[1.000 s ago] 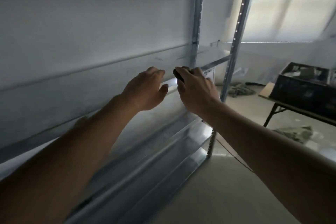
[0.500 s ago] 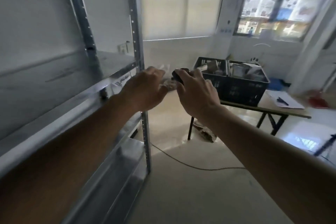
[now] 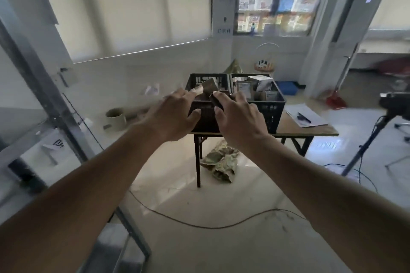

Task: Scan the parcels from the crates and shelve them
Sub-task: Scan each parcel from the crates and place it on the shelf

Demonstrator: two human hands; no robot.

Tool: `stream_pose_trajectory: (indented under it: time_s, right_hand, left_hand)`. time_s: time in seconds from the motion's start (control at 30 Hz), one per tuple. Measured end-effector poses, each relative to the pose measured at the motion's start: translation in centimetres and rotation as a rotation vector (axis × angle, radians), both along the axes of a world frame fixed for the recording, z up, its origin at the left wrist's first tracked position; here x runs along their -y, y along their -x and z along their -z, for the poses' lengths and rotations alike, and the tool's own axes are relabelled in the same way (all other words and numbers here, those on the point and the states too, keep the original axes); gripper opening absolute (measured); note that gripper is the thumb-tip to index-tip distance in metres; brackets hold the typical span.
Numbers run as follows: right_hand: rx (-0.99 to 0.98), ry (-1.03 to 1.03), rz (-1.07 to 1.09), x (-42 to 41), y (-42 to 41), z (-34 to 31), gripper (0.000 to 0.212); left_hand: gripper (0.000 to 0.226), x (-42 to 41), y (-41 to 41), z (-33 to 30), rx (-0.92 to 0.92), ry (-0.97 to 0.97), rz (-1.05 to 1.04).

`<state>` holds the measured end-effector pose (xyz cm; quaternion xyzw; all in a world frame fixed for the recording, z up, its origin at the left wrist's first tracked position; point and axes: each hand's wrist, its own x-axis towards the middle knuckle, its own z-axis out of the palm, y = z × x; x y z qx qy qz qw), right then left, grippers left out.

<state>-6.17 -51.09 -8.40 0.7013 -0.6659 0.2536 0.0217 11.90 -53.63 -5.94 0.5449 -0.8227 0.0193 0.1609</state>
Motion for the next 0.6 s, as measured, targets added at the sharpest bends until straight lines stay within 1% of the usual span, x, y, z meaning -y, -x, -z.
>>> stream_pose_trajectory:
  time_s: [0.13,0.27,0.43,0.6]
  right_hand:
    - [0.004,-0.023,-0.007,7.9,5.4,1.9,0.047]
    - [0.005,-0.056,-0.040,16.3,9.5,2.6,0.048]
    - [-0.024,-0.074,-0.081,26.0,12.1,3.2,0.049]
    - [0.009,-0.110,-0.099,35.4,12.9,4.9,0.049]
  left_hand:
    - [0.062,8.2,5.0,1.9,0.001,-0.025,0.002]
    - [0.061,15.8,8.6,2.7,-0.002,-0.055,-0.030]
    - [0.058,24.6,10.4,3.3,-0.001,-0.095,-0.084]
    - [0.058,33.5,10.9,4.7,-0.009,-0.122,-0.114]
